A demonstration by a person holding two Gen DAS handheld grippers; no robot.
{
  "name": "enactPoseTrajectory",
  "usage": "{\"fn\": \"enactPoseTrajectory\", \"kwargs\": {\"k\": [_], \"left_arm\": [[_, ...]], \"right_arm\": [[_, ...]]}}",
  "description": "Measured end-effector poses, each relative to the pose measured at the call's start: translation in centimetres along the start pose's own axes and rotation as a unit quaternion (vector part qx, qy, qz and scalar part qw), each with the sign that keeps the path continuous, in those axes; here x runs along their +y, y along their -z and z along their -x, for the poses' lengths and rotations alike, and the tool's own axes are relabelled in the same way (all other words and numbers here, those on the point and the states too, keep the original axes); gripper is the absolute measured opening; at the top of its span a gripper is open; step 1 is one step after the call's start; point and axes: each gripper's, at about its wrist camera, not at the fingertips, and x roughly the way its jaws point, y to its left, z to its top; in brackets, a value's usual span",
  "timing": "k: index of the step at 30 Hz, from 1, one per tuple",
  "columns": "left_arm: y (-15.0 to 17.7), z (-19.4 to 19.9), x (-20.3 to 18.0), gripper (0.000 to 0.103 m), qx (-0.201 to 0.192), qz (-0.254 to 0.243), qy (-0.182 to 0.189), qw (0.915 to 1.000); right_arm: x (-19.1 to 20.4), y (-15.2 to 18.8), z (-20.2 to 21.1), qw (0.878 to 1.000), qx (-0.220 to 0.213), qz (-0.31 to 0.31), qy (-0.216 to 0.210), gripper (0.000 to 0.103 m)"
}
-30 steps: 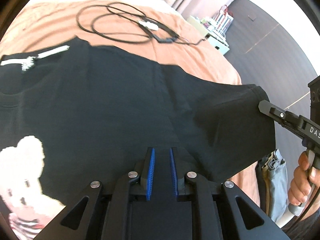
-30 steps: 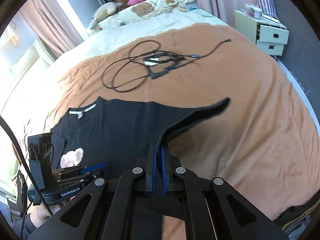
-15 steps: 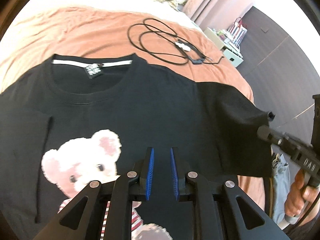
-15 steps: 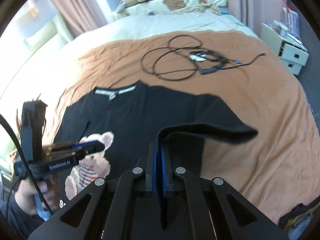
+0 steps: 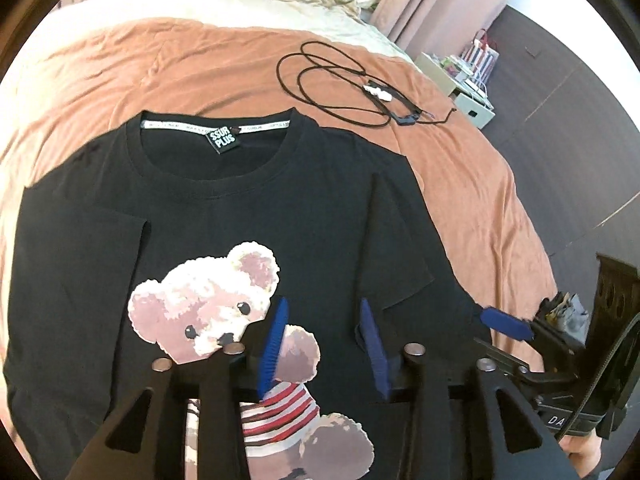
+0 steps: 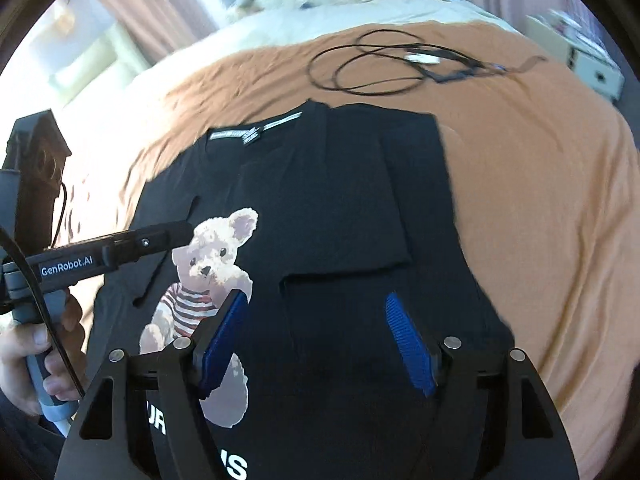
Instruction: Fold small clothes
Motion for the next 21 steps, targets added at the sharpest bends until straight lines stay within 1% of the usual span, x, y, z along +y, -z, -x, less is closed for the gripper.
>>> {"fn": "enactPoseTrajectory", "kwargs": {"k": [2,4,7,11,14,17,21], "left_arm": [[0.1,-0.4,-0.1,0.047,0.001,0.001,0.003,1.0000],[0.2,-1.2,-0.4,0.047,0.006,0.000,0.008,1.0000],[0.3,-1.7,-1.3,0.047,0.004,-0.014,0.008,0.9999],[0.2,-2.5,-2.8,0.047,-0.001,-0.039,0.019,0.9991],[0.1,-3.0,-3.7,0.047,-0.001,-0.054,0.027,0.9982],[0.2,-3.8,-4.7,0.047,-0.003,-0.071,0.033,0.9969],[0.2,-5.5,-5.9,0.047,0.003,-0.091,0.038,0.9951]], "right_arm": [[-1.1,1.1,0.4,0.999,-0.016,-0.027,0.022,0.071],[-1.8,1.8,0.9,0.998,-0.027,-0.043,0.032,0.071],[-2.5,2.7,2.1,0.995,-0.055,-0.065,0.048,0.071],[-3.2,3.7,2.2,0.991,-0.083,-0.094,0.052,0.070],[-4.1,5.0,1.1,0.987,-0.100,-0.125,0.034,0.070],[-4.8,7.0,0.8,0.984,-0.101,-0.139,0.043,0.070],[-6.2,7.7,1.1,0.979,-0.113,-0.160,0.048,0.069]]}}
